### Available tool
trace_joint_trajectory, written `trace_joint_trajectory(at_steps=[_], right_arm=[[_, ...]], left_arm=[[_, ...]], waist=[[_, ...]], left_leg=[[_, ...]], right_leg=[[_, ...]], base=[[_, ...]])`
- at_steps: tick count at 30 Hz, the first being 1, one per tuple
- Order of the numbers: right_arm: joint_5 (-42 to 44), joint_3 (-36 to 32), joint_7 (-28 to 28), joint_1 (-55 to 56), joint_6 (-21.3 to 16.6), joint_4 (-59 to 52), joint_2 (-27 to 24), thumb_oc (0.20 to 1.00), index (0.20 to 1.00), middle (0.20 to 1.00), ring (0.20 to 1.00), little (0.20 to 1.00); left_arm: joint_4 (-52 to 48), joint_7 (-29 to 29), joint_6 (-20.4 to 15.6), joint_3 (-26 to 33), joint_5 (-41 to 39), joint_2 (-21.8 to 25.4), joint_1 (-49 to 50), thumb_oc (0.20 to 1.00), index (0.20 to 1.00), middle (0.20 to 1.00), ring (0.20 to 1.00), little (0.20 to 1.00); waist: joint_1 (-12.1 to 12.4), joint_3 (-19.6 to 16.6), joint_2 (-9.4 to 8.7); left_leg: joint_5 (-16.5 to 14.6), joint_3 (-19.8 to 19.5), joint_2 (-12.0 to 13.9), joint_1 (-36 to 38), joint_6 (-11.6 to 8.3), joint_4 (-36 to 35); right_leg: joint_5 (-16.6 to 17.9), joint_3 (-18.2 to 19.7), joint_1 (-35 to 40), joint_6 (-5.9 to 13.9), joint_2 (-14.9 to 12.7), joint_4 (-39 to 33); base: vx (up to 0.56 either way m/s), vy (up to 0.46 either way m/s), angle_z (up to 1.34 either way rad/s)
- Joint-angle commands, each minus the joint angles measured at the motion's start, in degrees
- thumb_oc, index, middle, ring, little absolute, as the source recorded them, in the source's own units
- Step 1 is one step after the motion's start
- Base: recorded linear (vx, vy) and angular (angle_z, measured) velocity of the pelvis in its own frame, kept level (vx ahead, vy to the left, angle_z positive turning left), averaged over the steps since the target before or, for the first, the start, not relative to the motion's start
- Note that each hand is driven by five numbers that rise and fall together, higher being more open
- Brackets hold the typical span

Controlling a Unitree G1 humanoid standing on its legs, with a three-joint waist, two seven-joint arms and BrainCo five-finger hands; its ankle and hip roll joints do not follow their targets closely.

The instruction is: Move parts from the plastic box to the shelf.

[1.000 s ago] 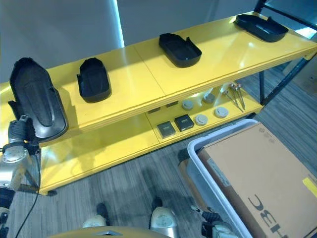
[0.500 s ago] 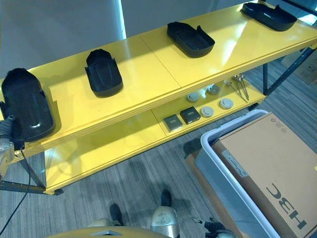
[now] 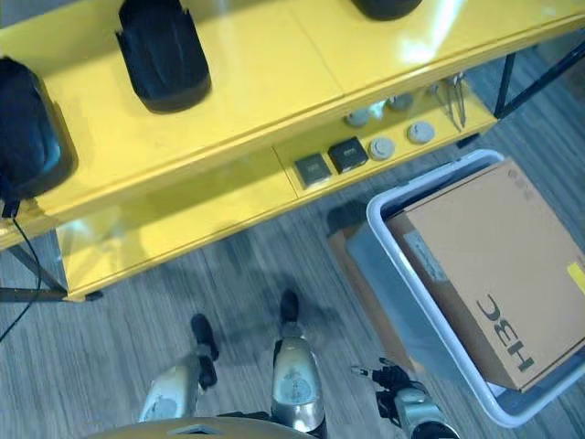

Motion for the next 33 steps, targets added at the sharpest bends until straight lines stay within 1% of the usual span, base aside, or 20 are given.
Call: trace_joint_trajectory(at_steps=[1, 6, 7, 8, 9, 10, 11, 14, 16, 21, 24, 27, 28, 29, 31, 32, 33], right_arm=[[1.47, 2.30, 1.26, 2.22, -1.45, -0.16, -2.20, 1.000, 1.000, 1.000, 1.000, 1.000], [2.30, 3.33, 1.59, 1.20, -0.84, -1.61, -2.20, 1.000, 1.000, 1.000, 1.000, 1.000], [2.58, 3.70, 1.59, 0.92, -0.99, -1.78, -2.15, 1.000, 1.000, 1.000, 1.000, 1.000], [2.99, 4.28, 1.81, 0.37, -0.94, -2.30, -2.19, 1.000, 1.000, 1.000, 1.000, 1.000], [3.11, 4.39, 1.83, 0.27, -1.01, -2.36, -2.20, 1.000, 1.000, 1.000, 1.000, 1.000], [4.19, 4.97, 1.71, -0.24, -1.11, -2.69, -2.43, 1.000, 1.000, 1.000, 1.000, 1.000], [4.45, 5.06, 1.72, -0.36, -1.12, -2.70, -2.44, 1.000, 1.000, 1.000, 1.000, 1.000], [5.03, 5.07, 1.97, -0.63, 0.08, -3.96, -3.25, 1.000, 1.000, 1.000, 1.000, 1.000], [4.86, 4.95, 1.75, -0.67, 0.49, -3.64, -3.53, 1.000, 1.000, 1.000, 1.000, 1.000], [5.07, 4.72, 2.14, -1.12, -0.22, -2.04, -4.04, 1.000, 1.000, 1.000, 1.000, 1.000], [4.95, 4.81, 2.11, -1.03, -0.79, -2.19, -3.86, 1.000, 1.000, 1.000, 1.000, 1.000], [5.51, 4.83, 1.89, -0.96, -0.90, -2.88, -3.19, 1.000, 1.000, 1.000, 1.000, 1.000], [5.60, 4.84, 1.84, -1.06, -0.86, -2.98, -2.96, 1.000, 1.000, 1.000, 1.000, 1.000], [5.54, 4.91, 1.70, -1.15, -0.94, -3.00, -2.71, 1.000, 1.000, 1.000, 1.000, 1.000], [5.71, 4.97, 1.41, -1.19, -0.94, -2.83, -2.38, 1.000, 1.000, 1.000, 1.000, 1.000], [5.45, 4.90, 1.18, -1.03, -1.03, -2.71, -2.01, 1.000, 1.000, 1.000, 1.000, 1.000], [5.28, 4.83, 1.17, -0.99, -1.12, -2.56, -1.86, 1.000, 1.000, 1.000, 1.000, 1.000]], left_arm=[[2.46, 0.24, 0.68, -0.97, 5.14, 4.70, -2.86, 0.200, 0.200, 0.200, 0.200, 0.200], [3.28, -0.69, 1.95, -3.49, 7.82, 5.40, -5.51, 0.200, 0.200, 0.200, 0.200, 0.200], [3.69, -1.27, 2.28, -4.14, 9.64, 5.62, -6.25, 0.200, 0.200, 0.200, 0.200, 0.200], [4.05, -1.90, 2.76, -5.35, 14.69, 6.11, -7.22, 0.200, 0.200, 0.200, 0.200, 0.200], [4.17, -2.45, 2.92, -5.79, 16.44, 6.36, -7.60, 0.200, 0.200, 0.200, 0.200, 0.200], [4.78, -3.59, 3.23, -8.19, 21.06, 7.49, -8.99, 0.200, 0.200, 0.200, 0.200, 0.200], [4.88, -3.58, 3.41, -8.73, 21.92, 7.74, -9.27, 0.200, 0.200, 0.200, 0.200, 0.200], [4.76, -4.77, 5.94, -12.19, 26.99, 10.49, -10.76, 0.200, 0.200, 0.200, 0.200, 0.200], [5.35, -4.19, 7.01, -13.57, 29.21, 11.61, -11.38, 0.200, 0.200, 0.200, 0.200, 0.200], [6.47, -0.88, 7.70, -14.91, 27.08, 12.03, -13.51, 0.200, 0.200, 0.200, 0.200, 0.200], [6.87, -1.04, 7.68, -14.95, 26.90, 11.83, -14.09, 0.200, 0.200, 0.200, 0.200, 0.200], [6.92, 0.26, 8.00, -14.72, 26.67, 11.31, -14.59, 0.200, 0.200, 0.200, 0.200, 0.200], [7.10, 0.92, 8.30, -14.81, 25.65, 11.18, -14.81, 0.225, 0.225, 0.225, 0.225, 0.225], [7.44, 1.70, 8.20, -14.66, 24.88, 11.02, -15.01, 1.000, 1.000, 1.000, 1.000, 1.000], [7.92, 3.82, 8.24, -14.31, 22.97, 10.67, -15.13, 1.000, 1.000, 1.000, 1.000, 1.000], [7.82, 7.93, 7.86, -13.19, 19.52, 10.42, -14.91, 1.000, 1.000, 1.000, 1.000, 1.000], [7.69, 9.58, 7.38, -12.73, 18.17, 10.37, -14.84, 1.000, 1.000, 1.000, 1.000, 1.000]], waist=[[0.42, -2.16, 0.50], [0.84, -1.00, 0.38], [0.96, -0.79, 0.30], [1.14, -0.45, 0.18], [1.18, -0.39, 0.14], [1.26, 0.00, 0.05], [1.30, 0.08, 0.01], [1.45, 0.56, -0.16], [1.50, 0.85, -0.38], [1.45, 1.46, -0.86], [1.40, 1.73, -1.15], [1.38, 1.93, -1.79], [1.37, 1.91, -1.96], [1.35, 1.85, -2.08], [1.32, 1.74, -2.21], [1.37, 1.69, -2.24], [1.42, 1.64, -2.25]], left_leg=[[-2.01, -1.52, 4.28, -2.82, -0.19, 5.26], [-1.66, -2.01, 3.95, -4.12, -0.02, 5.43], [-1.63, -2.11, 3.93, -4.54, -0.03, 5.63], [-1.65, -2.16, 3.94, -5.12, -0.03, 5.98], [-1.66, -2.15, 3.97, -5.26, -0.03, 6.10], [-1.72, -2.12, 4.10, -5.80, -0.08, 6.58], [-1.72, -2.10, 4.15, -5.91, -0.09, 6.68], [-1.90, -1.95, 4.27, -6.26, -0.06, 7.29], [-1.97, -1.82, 4.30, -6.44, -0.05, 7.50], [-2.19, -1.83, 4.30, -7.13, -0.04, 7.80], [-2.36, -1.90, 4.21, -7.40, 0.02, 8.01], [-2.56, -1.97, 3.99, -7.51, 0.19, 7.98], [-2.57, -1.89, 3.94, -7.42, 0.22, 7.85], [-2.53, -1.79, 3.96, -7.45, 0.22, 7.78], [-2.51, -1.74, 3.96, -7.49, 0.25, 7.79], [-2.48, -1.65, 3.97, -7.14, 0.23, 7.53], [-2.48, -1.63, 3.95, -6.99, 0.25, 7.43]], right_leg=[[-8.19, 2.15, 0.22, 3.71, -3.35, 9.39], [-8.32, 2.12, -0.77, 3.76, -3.74, 10.34], [-8.30, 2.10, -1.05, 3.75, -3.81, 10.49], [-8.29, 2.08, -1.42, 3.67, -3.83, 10.64], [-8.28, 2.07, -1.51, 3.65, -3.85, 10.68], [-8.28, 2.10, -1.93, 3.58, -3.86, 10.94], [-8.27, 2.12, -2.03, 3.58, -3.88, 11.00], [-8.35, 2.34, -2.33, 3.53, -3.73, 11.32], [-8.09, 2.52, -2.45, 3.56, -3.58, 11.01], [-7.38, 2.87, -2.92, 3.62, -3.12, 10.04], [-7.12, 3.08, -3.08, 3.65, -2.90, 9.67], [-6.61, 3.28, -3.08, 3.81, -2.52, 8.94], [-6.49, 3.29, -2.98, 3.85, -2.41, 8.74], [-6.44, 3.32, -3.04, 3.88, -2.35, 8.70], [-6.44, 3.34, -3.05, 3.83, -2.26, 8.70], [-6.49, 3.22, -2.70, 3.79, -2.19, 8.54], [-6.49, 3.19, -2.55, 3.78, -2.18, 8.45]], base=[[0.00, 0.043, 0.02], [0.01, 0.033, 0.08], [0.00, 0.020, 0.13], [0.00, 0.019, 0.07], [-0.01, 0.013, 0.06], [-0.01, 0.007, 0.03], [-0.01, 0.011, 0.03], [0.03, 0.023, -0.01], [0.05, 0.032, -0.02], [0.01, 0.005, -0.01], [0.00, -0.003, -0.01], [-0.01, -0.036, -0.06], [-0.01, -0.040, -0.04], [-0.01, -0.034, -0.03], [-0.01, -0.026, -0.06], [-0.01, -0.027, -0.07], [-0.01, -0.029, -0.04]])
